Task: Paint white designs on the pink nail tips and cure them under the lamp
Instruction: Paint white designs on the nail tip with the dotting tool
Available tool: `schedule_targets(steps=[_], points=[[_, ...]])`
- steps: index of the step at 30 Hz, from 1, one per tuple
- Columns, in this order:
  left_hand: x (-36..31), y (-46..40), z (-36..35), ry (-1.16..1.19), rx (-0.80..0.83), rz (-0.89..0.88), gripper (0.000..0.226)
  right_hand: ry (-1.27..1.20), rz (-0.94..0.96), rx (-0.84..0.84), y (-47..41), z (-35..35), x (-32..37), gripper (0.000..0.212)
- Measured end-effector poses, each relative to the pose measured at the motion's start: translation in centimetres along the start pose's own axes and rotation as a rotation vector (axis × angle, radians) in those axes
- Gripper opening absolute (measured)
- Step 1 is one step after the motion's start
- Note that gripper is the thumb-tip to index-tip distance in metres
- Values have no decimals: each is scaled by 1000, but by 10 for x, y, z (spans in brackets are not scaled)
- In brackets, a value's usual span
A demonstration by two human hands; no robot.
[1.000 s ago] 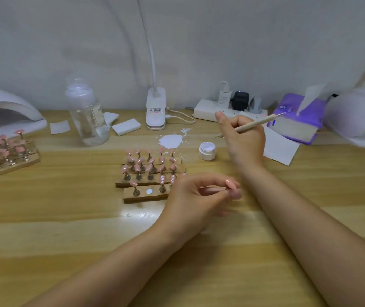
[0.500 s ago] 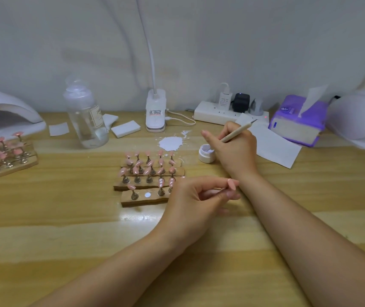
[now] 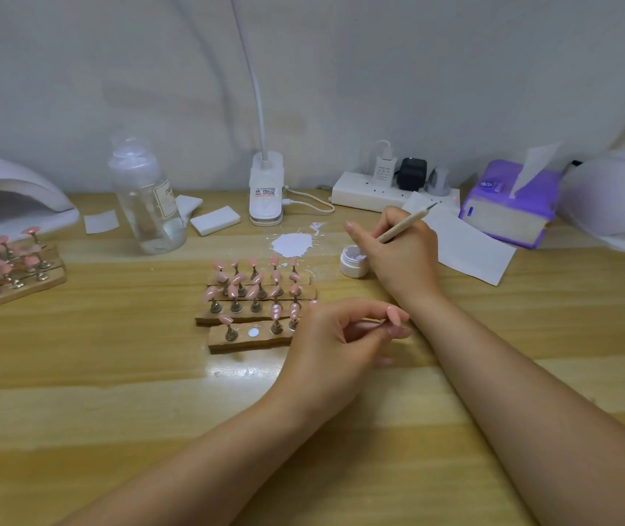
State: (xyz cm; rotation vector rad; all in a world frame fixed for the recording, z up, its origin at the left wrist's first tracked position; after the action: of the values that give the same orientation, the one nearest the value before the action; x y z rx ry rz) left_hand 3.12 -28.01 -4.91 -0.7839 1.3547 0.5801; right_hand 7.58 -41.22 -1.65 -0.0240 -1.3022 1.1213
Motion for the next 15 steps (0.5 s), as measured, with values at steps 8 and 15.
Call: schedule_targets(steps=[8,15], points=[[-3,2,1,-4,0,6,30,-678,-161,-239,-17,62,32,34],[0,0,-1,-23,28,-9,20,-636,-205,86,31,67,49,30]])
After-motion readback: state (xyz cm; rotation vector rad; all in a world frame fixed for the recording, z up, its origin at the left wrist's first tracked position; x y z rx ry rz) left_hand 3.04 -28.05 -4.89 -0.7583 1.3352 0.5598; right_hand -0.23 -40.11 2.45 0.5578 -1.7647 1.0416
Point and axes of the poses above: each hand's wrist, its own y-axis away from the middle knuckle, its own z-axis out of the back of the hand, x = y × z, the point moved 10 cm from there along -y, towards the middle knuckle, and after that the axes turned 2 degrees about z, right-handed, at the moved point
